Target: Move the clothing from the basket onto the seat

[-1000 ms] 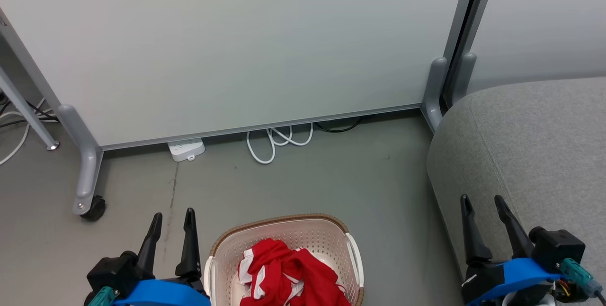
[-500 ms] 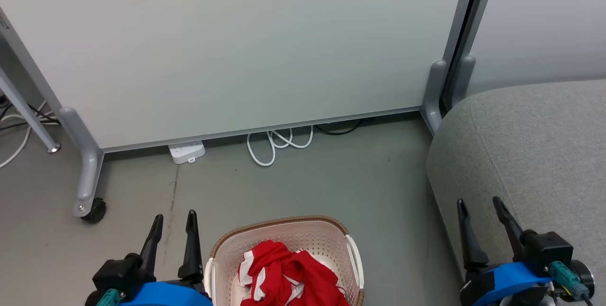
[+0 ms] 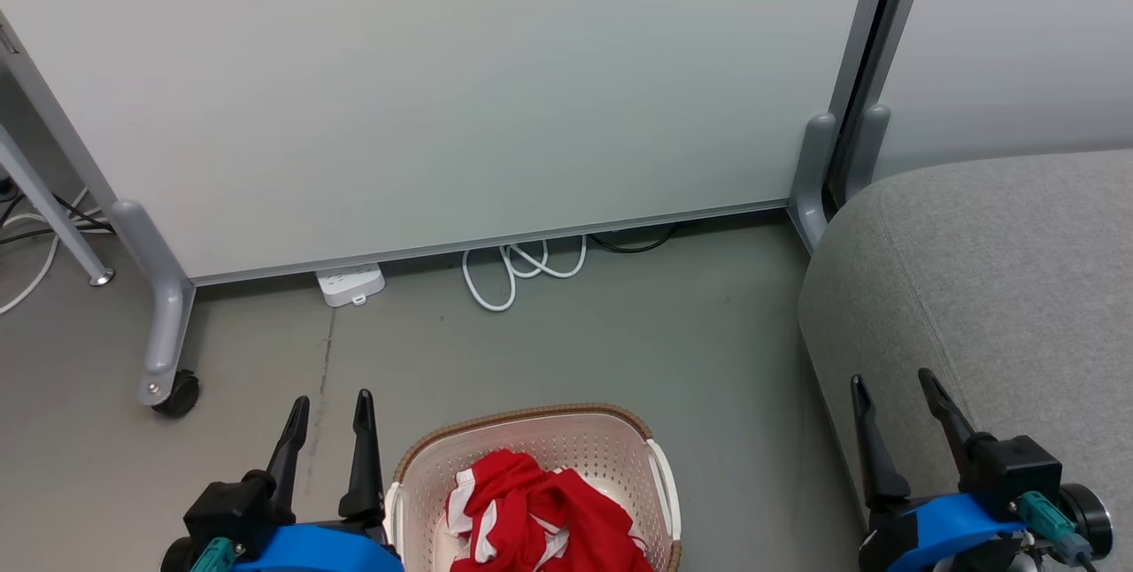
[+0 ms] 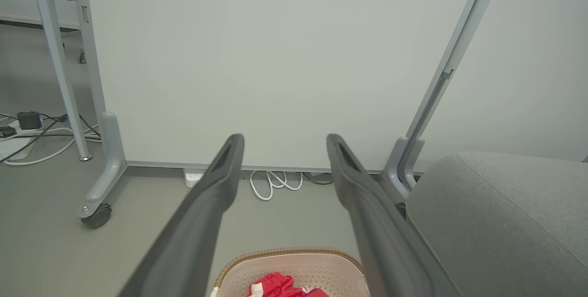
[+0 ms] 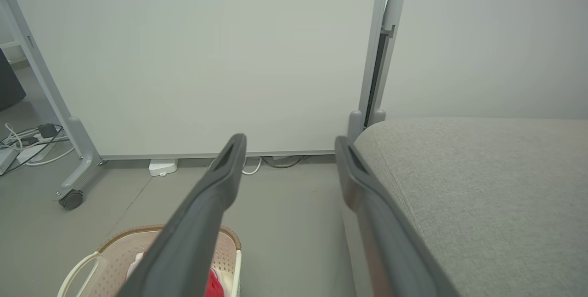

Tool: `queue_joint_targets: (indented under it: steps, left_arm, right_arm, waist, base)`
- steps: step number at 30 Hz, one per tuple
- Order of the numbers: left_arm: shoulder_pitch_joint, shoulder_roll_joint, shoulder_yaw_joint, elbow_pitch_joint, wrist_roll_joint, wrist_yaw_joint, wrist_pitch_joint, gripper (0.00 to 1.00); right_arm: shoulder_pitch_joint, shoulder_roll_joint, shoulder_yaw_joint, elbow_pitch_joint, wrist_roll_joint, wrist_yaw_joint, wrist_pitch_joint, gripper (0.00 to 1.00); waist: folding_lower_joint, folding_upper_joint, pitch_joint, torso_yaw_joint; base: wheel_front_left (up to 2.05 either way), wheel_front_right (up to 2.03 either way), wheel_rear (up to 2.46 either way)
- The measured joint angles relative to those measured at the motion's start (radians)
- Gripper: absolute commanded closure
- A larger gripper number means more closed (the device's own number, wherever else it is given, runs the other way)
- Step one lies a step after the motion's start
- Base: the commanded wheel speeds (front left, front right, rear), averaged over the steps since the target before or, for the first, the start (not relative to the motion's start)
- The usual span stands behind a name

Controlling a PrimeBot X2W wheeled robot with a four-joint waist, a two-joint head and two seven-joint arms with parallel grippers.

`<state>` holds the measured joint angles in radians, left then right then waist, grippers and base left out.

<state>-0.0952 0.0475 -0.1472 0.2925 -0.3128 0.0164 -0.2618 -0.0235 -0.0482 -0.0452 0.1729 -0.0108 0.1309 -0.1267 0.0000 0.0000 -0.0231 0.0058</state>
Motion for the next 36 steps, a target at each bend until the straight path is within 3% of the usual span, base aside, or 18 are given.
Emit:
queue_joint_targets:
  steps: [17,27,36]
  left_arm:
    - [-0.002,0.003,0.003,0.019,0.021,-0.01,-0.001,0.0]
    - [-0.098,0.031,-0.016,0.103,0.04,-0.028,0.014,0.0]
    - [-0.225,0.098,-0.045,0.277,0.088,-0.028,0.095,0.0]
  right_arm:
    - [-0.033,0.0,0.025,-0.017,0.003,0.0,0.0,0.0]
    - [-0.219,-0.001,0.13,-0.036,-0.017,0.0,-0.019,0.0]
    - [-0.362,-0.002,0.209,-0.012,0.017,0.0,-0.07,0.0]
  waist:
    - [0.0,0.0,0.043,-0.022]
    - [0.0001,0.0,0.212,-0.102]
    - [0.0002,0.0,0.405,-0.218]
  base:
    - [0.0,0.0,0.0]
    - [0.0,0.0,0.0]
    - [0.0,0.0,0.0]
